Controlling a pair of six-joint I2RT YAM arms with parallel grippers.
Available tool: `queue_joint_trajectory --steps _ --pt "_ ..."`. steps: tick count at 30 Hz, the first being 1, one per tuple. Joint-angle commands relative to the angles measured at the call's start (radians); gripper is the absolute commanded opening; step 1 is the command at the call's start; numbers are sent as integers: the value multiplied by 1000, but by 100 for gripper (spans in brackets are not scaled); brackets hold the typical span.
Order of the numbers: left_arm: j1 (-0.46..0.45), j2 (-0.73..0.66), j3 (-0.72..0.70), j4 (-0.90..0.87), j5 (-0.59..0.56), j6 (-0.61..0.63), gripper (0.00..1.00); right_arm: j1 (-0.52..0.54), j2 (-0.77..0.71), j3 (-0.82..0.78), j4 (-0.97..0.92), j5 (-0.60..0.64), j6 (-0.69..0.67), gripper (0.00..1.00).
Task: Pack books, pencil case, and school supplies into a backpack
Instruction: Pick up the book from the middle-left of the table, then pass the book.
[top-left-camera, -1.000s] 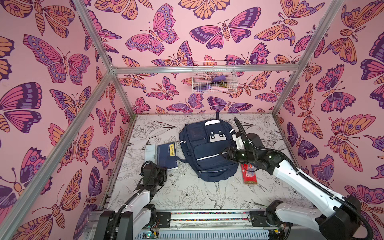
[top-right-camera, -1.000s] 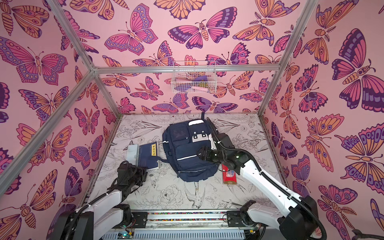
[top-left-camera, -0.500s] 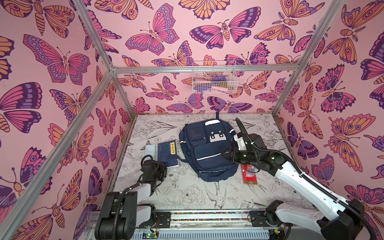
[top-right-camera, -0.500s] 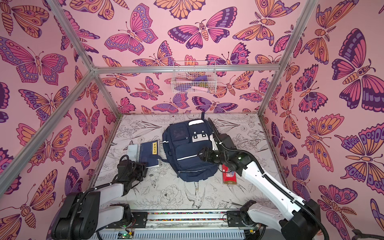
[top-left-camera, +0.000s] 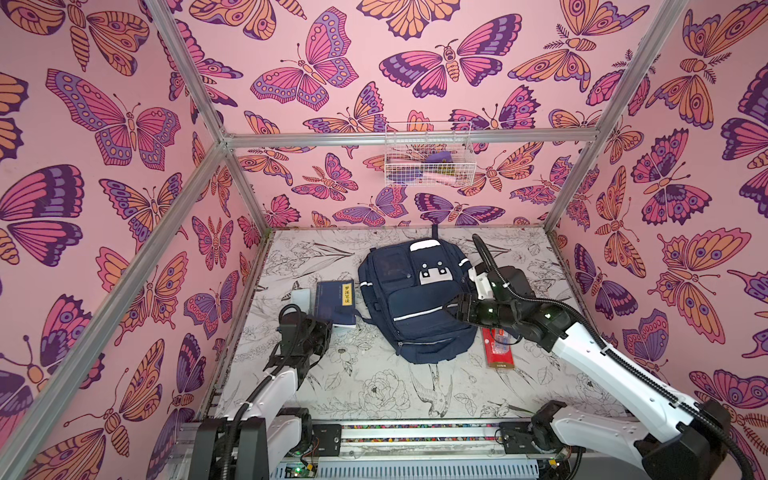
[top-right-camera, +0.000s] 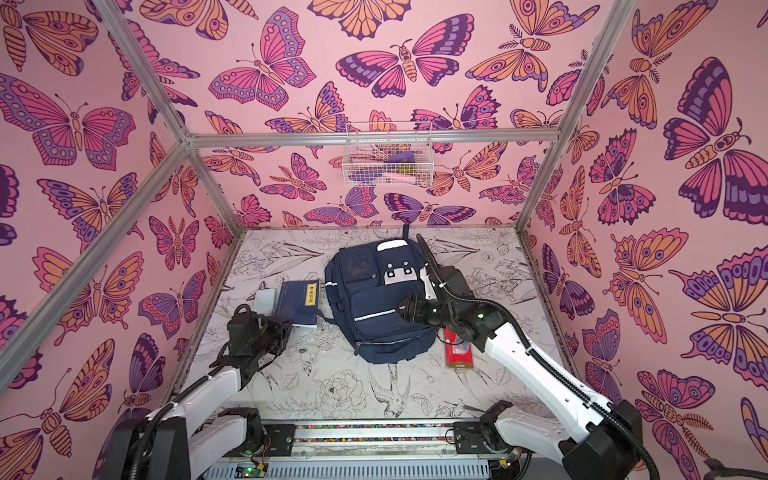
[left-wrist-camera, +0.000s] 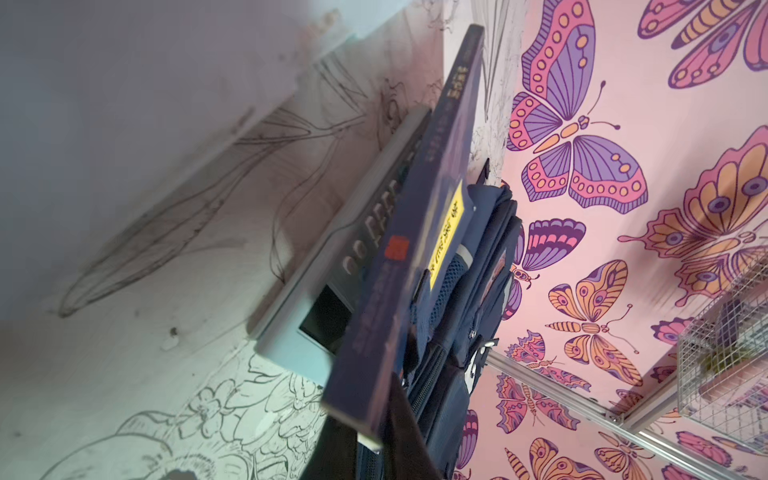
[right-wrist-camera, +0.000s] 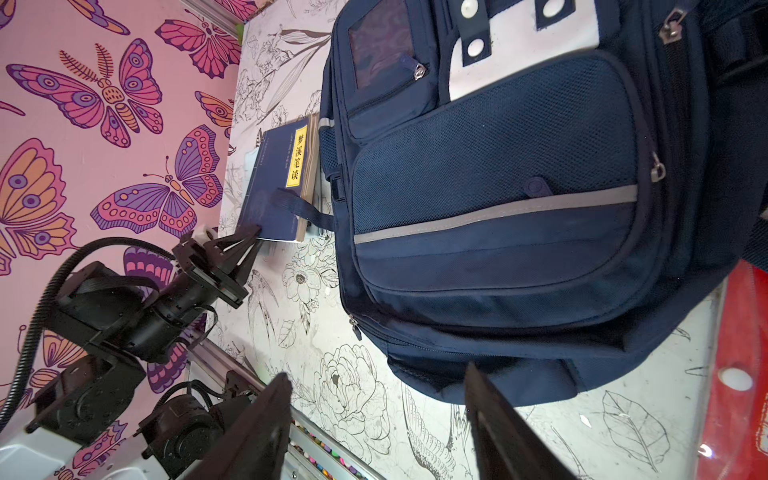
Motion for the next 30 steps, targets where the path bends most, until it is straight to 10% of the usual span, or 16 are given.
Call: queue_joint_trajectory --steps 1,15,23,30 --pt "4 -42 71 -219 -13 82 0 5 5 31 2 -6 -3 67" --pt "-179 -13 729 -726 -198 596 0 5 80 214 11 -82 76 70" --pt "-258 -5 656 -171 223 356 0 4 154 264 286 -180 235 85" --pt "-342 53 521 311 267 97 0 -8 178 184 552 -176 368 91"
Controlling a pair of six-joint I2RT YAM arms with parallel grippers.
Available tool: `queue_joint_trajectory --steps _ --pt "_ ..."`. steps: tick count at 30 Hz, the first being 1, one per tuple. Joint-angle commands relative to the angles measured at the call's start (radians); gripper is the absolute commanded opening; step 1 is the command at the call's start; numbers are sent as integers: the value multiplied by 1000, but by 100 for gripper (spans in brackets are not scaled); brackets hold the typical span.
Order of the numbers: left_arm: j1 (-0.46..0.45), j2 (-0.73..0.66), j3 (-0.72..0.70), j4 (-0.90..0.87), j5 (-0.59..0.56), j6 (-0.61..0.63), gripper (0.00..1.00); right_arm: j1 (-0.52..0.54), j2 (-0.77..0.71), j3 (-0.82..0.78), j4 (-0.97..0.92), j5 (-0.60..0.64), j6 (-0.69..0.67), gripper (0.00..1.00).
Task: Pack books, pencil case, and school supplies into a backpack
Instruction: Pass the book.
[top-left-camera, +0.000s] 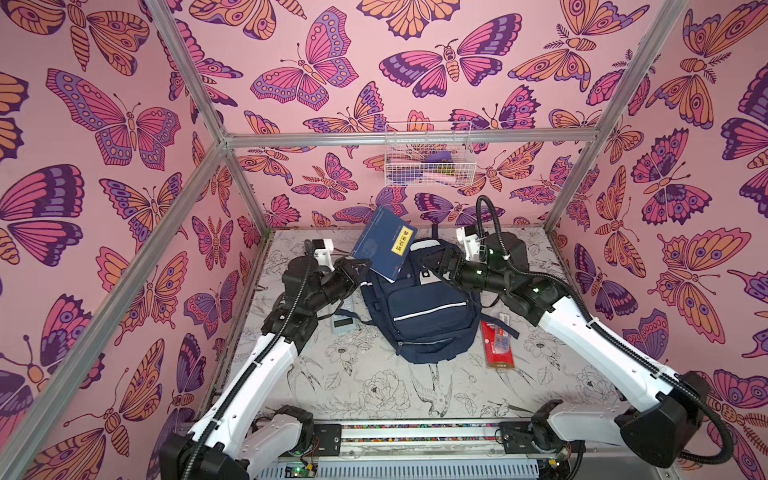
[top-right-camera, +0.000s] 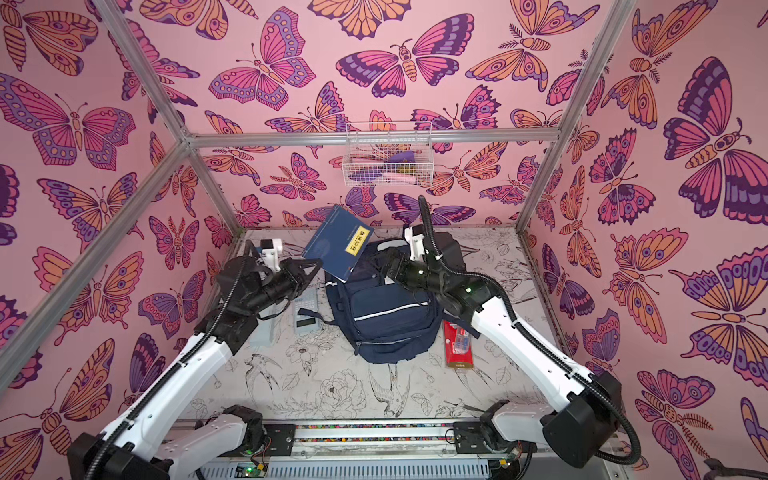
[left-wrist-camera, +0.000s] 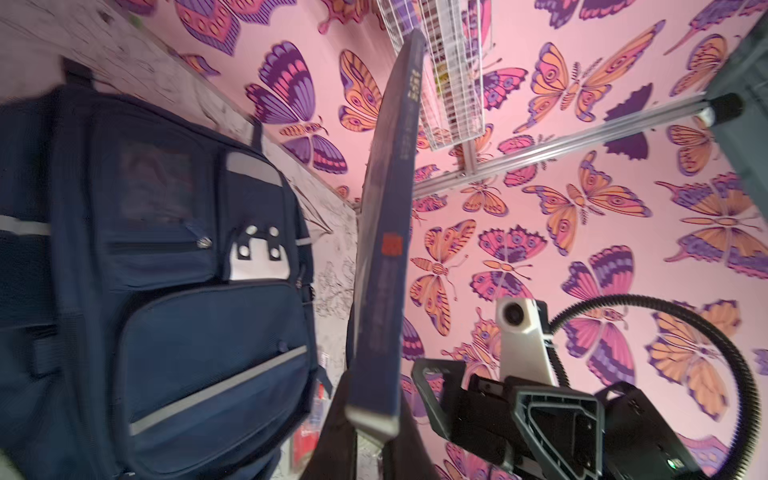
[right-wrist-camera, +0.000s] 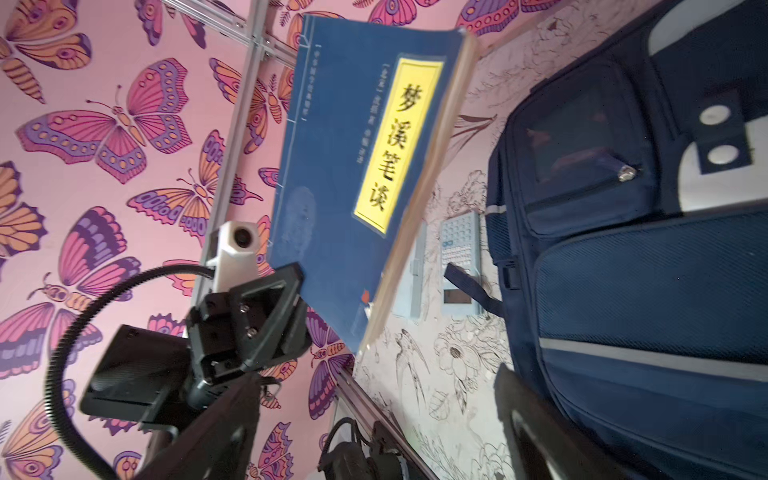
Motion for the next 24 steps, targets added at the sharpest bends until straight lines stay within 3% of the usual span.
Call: queue_joint_trajectory --steps 1,5,8,15,21,24 --pt "-31 32 -44 383 66 -244 0 -13 4 -54 221 -7 115 92" --pt "-75 82 -70 557 74 -340 0 -57 13 -111 324 8 177 94" --pt "-99 86 -77 564 79 -343 0 -77 23 -128 380 1 196 94" --pt "-119 102 -154 719 70 -428 0 -86 47 -145 479 -5 223 87" --pt "-122 102 -197 739 76 -454 0 -103 73 -154 580 -44 268 71" --pt "-124 110 -197 754 96 -458 0 -103 78 -144 565 -52 256 57"
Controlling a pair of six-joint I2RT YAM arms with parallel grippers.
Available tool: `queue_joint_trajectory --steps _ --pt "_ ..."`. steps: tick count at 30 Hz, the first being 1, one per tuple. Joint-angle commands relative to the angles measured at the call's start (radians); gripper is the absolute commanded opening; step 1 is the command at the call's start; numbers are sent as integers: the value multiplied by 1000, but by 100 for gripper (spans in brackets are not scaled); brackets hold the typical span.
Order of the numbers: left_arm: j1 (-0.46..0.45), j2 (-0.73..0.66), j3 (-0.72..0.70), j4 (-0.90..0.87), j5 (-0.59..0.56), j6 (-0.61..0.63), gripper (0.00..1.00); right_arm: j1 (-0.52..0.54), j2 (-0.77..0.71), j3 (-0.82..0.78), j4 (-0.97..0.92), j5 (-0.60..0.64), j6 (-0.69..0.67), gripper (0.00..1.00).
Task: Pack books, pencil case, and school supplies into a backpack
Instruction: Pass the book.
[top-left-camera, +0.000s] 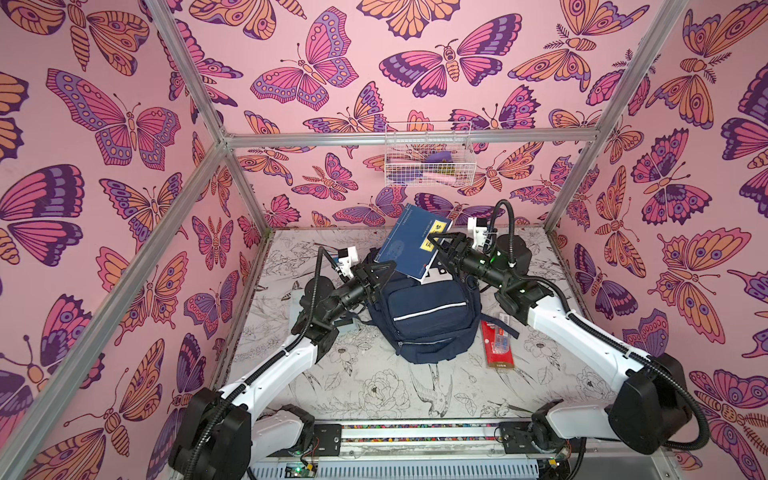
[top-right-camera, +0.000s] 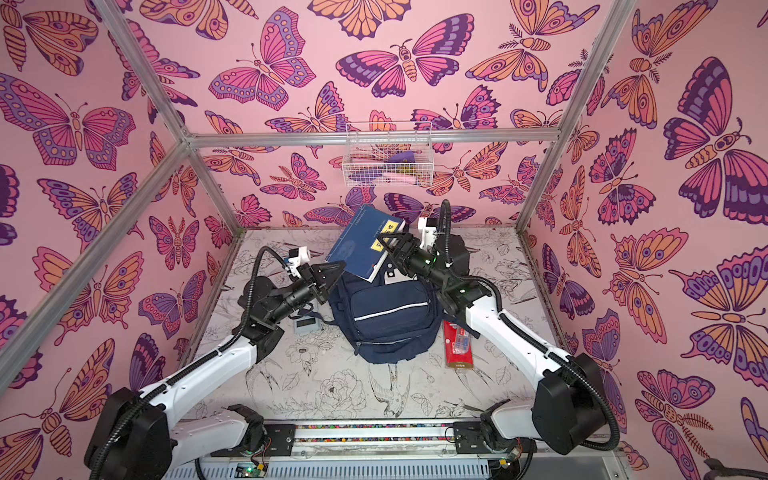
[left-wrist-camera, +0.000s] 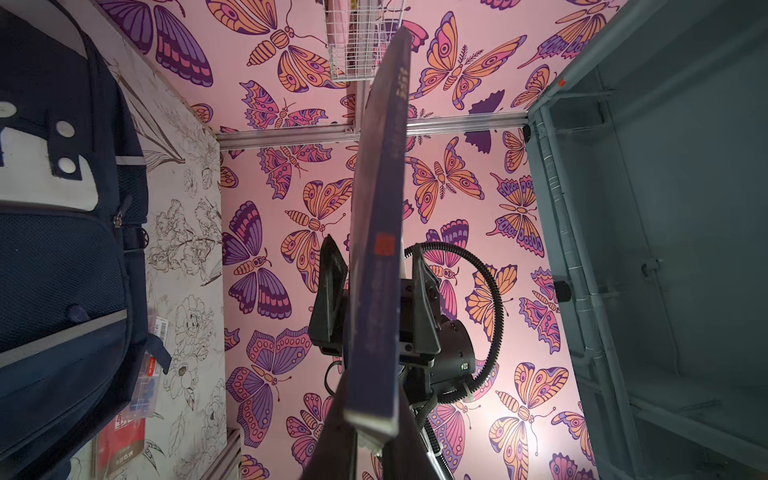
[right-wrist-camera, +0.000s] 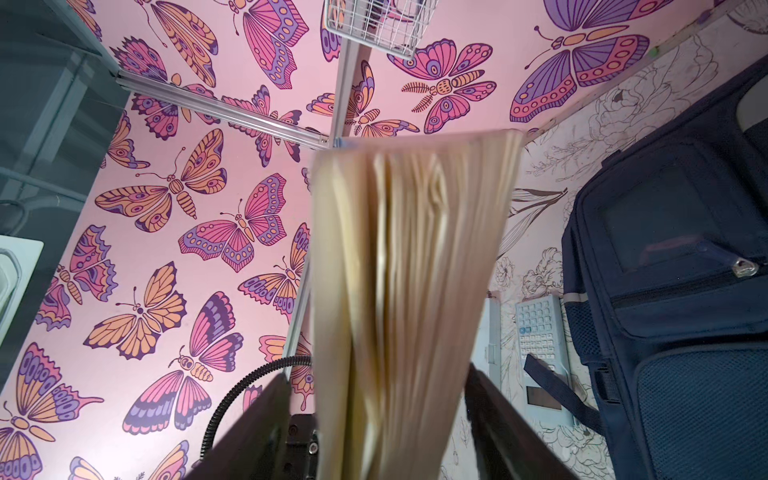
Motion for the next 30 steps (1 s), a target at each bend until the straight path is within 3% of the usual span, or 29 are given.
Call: queue_joint_trajectory --steps 1,10,12,13,14,16,19,22,24,30 --pt "-7 1 -4 125 35 -16 0 -3 7 12 55 -25 11 53" --pt "-7 42 -20 144 67 -13 0 -7 -4 16 10 -27 -14 11" --pt "-3 47 -15 84 81 19 0 -10 -16 18 -20 -26 -27 6" --pt "0 46 -7 35 93 53 10 -14 -27 20 -50 -23 -41 4" --pt "2 39 9 -26 104 88 29 -17 -37 26 -99 -19 -56 2" --pt "3 10 81 -286 116 241 56 -31 -72 43 -243 5 -113 0" --pt "-16 -24 241 -781 15 565 72 -71 -134 81 -533 71 -216 0" --pt "-62 25 386 -1096 -121 827 77 -123 -220 76 -778 143 -309 0" --pt "-112 80 455 -1211 -185 944 79 -163 -291 49 -893 170 -352 0" --pt "-304 345 624 -1364 -354 1187 80 -276 -516 -33 -1219 261 -429 0"
